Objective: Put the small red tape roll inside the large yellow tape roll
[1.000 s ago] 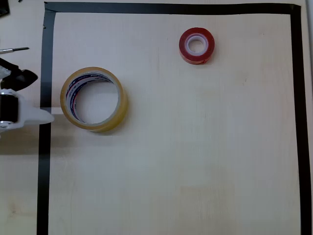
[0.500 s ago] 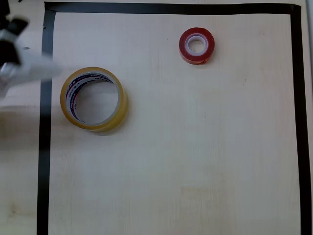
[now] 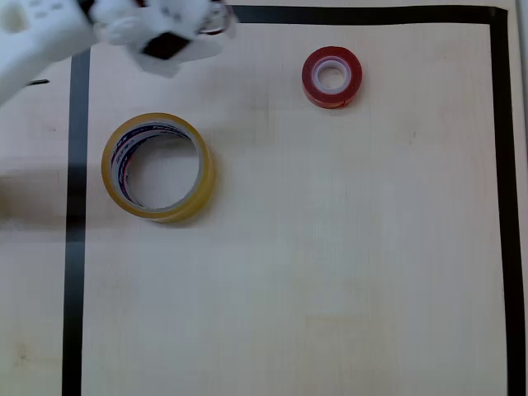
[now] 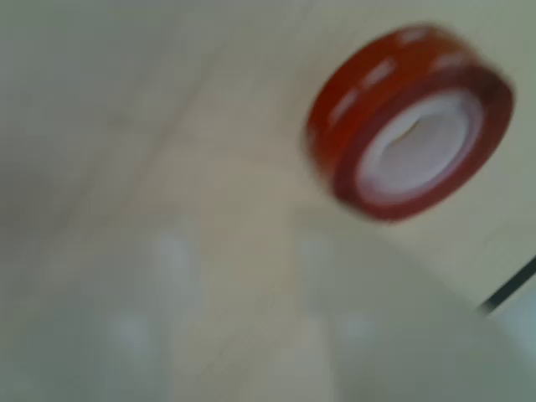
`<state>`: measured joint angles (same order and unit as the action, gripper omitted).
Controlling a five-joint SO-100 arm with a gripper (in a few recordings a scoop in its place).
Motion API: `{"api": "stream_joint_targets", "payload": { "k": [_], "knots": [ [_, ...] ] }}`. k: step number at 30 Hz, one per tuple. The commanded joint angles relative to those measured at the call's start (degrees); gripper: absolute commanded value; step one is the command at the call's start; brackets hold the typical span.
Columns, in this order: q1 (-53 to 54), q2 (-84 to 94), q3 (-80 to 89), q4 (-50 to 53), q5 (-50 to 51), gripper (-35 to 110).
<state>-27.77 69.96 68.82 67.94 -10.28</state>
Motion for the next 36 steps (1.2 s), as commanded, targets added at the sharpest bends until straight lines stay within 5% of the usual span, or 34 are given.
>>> {"api": "stream_joint_targets", "payload": {
  "k": [1, 11, 17, 36],
  "knots": [
    [1.41, -4.39, -14.41, -0.53, -1.49, 14],
    [7.12, -21.97, -36.3, 5.36, -1.49, 22],
    [9.4, -50.62, -82.88, 20.48, -1.58, 21],
    [9.67, -54.4, -82.44, 25.58, -1.58, 18]
  ]
}}
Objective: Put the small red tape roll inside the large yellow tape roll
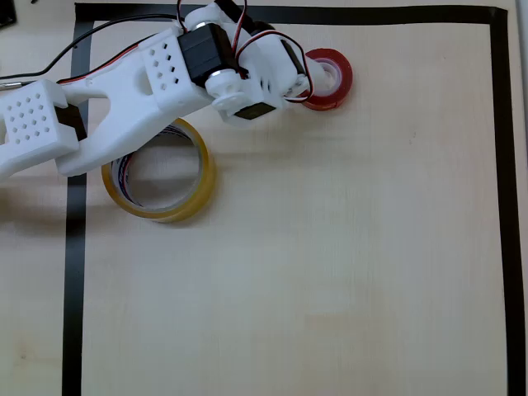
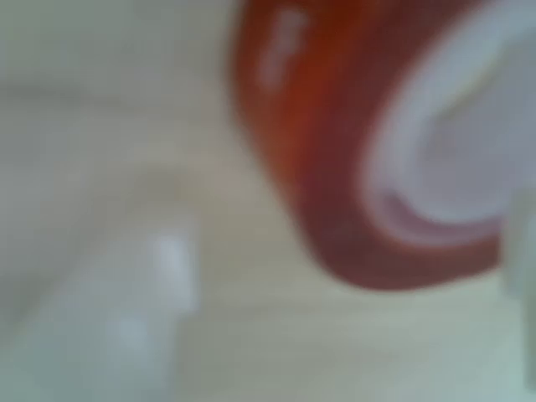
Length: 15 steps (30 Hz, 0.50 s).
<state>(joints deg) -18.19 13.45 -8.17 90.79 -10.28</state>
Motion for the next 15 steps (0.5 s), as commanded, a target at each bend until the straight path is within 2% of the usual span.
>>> {"api": "stream_joint_targets", "payload": {
  "k": [1, 12, 15],
  "knots": [
    [0.18, 1.67, -5.45, 3.96, -1.58, 18],
    [0.62, -1.58, -5.36, 11.16, -1.49, 16],
    [0.44, -1.49, -5.01, 12.74, -1.58, 9]
  ]
}}
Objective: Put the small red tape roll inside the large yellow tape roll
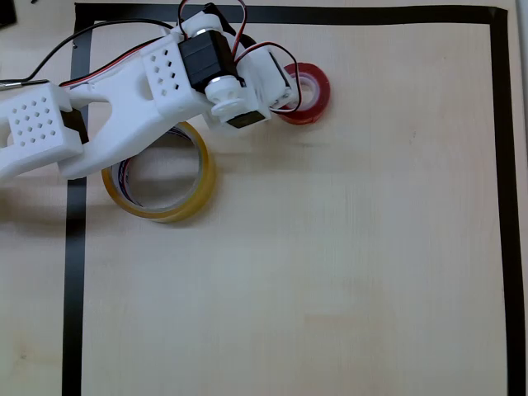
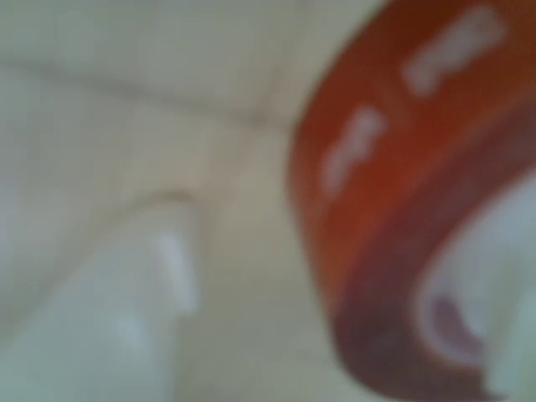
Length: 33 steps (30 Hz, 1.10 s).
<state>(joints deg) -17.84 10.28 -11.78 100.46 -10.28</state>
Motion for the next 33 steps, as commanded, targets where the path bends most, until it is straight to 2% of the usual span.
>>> {"api": "stream_joint_targets", "payload": {
  "k": [1, 3, 12, 19, 26, 33],
  "knots": [
    [0.18, 2.37, 0.0, 3.08, -1.49, 6],
    [0.26, 4.04, 3.52, 3.08, -1.58, 0],
    [1.32, 9.76, 5.8, 3.08, -1.58, 0],
    [-0.62, 27.69, 8.79, 3.08, -3.87, 0],
    [-3.34, 49.92, 29.88, 3.08, -5.19, 0],
    [2.11, 66.53, 55.28, 3.08, -5.19, 0]
  ]
}}
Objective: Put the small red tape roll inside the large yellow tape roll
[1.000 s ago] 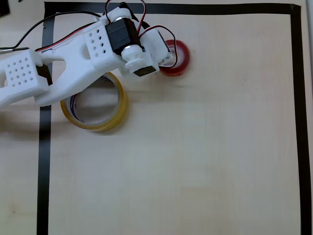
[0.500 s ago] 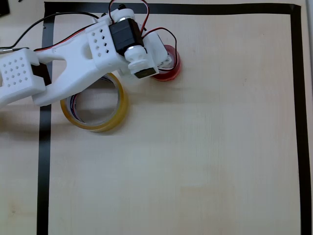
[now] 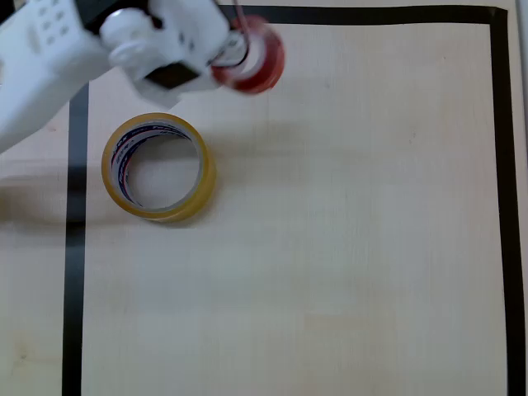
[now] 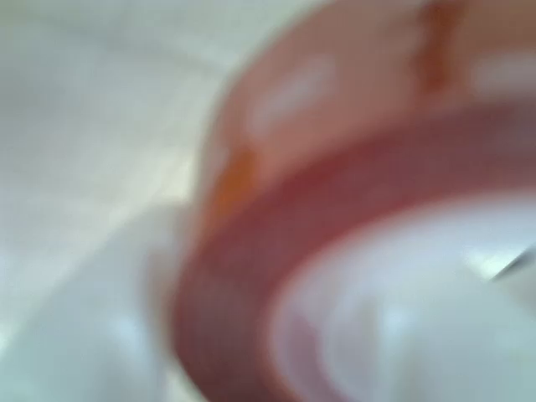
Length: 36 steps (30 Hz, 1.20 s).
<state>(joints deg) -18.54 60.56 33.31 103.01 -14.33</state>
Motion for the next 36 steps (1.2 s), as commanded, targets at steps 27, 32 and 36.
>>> {"api": "stream_joint_targets", "payload": {
  "k": [27, 32, 36],
  "knots": [
    [9.49, 33.22, 54.05, -7.21, -0.53, 4],
    [9.14, 33.49, 54.23, -7.21, -0.53, 19],
    [9.05, 33.93, 54.23, -7.29, -0.53, 19]
  ]
}}
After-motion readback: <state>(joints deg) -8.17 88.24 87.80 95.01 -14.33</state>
